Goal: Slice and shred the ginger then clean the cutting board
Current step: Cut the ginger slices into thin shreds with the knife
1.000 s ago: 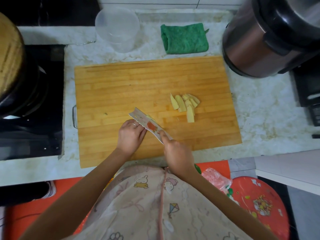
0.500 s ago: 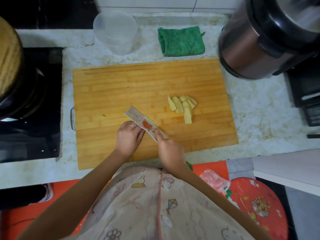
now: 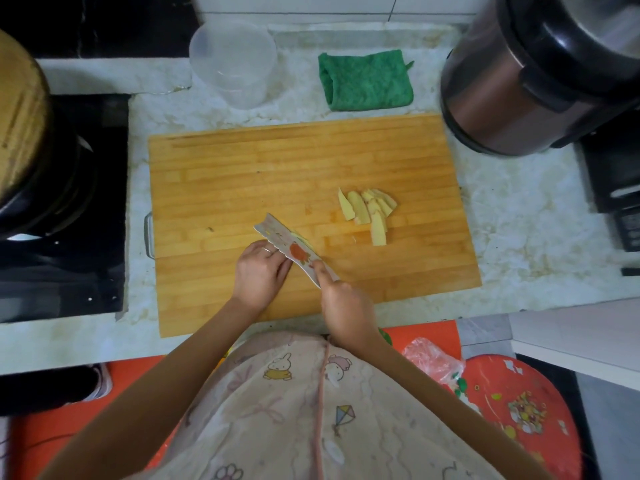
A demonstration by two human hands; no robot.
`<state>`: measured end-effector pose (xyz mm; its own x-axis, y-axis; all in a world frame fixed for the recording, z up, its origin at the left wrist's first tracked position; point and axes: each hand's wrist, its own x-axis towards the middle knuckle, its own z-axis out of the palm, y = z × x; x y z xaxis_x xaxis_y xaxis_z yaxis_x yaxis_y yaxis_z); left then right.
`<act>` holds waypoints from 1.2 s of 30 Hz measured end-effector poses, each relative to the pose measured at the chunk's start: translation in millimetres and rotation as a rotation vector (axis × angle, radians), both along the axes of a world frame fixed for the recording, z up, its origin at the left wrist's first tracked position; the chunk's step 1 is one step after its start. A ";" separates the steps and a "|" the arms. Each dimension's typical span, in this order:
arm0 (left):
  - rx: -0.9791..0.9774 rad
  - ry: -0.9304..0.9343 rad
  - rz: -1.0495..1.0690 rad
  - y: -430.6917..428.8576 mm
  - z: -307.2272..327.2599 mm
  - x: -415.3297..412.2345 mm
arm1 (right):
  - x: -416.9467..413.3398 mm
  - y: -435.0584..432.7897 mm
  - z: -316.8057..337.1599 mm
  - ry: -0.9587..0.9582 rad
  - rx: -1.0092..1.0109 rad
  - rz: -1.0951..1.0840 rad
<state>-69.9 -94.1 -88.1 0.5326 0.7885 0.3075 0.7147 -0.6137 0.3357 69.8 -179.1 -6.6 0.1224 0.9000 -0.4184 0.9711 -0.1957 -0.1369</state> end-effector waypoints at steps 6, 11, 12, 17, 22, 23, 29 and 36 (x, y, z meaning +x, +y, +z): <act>-0.004 -0.011 0.016 -1.0 0.6 0.0 | -3.1 3.3 2.5 -0.050 0.018 -0.013; -0.018 -0.025 0.003 -1.2 -0.7 0.2 | 6.0 -1.7 5.0 0.098 0.028 0.024; -0.017 -0.024 0.002 -1.0 0.2 0.0 | 3.9 -2.0 8.6 0.045 0.000 0.008; -0.016 -0.052 0.002 -1.9 3.1 1.3 | 4.6 -3.6 -4.4 0.156 0.038 -0.010; -0.030 -0.063 0.020 -1.8 1.6 0.2 | -1.6 5.4 0.3 -0.029 -0.005 -0.009; -0.031 -0.070 0.023 -2.1 1.2 0.1 | -3.0 6.4 0.3 -0.037 -0.008 -0.002; -0.005 -0.083 0.008 -2.3 3.8 1.8 | 2.6 4.4 4.9 0.014 0.032 0.050; 0.002 -0.099 0.010 -2.4 2.1 1.4 | 6.3 -1.2 -2.2 0.126 0.069 0.021</act>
<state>-68.5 -96.5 -86.0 0.4914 0.7931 0.3598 0.6843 -0.6072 0.4039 76.2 -180.3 -8.7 0.0537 0.9291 -0.3658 0.9492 -0.1613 -0.2703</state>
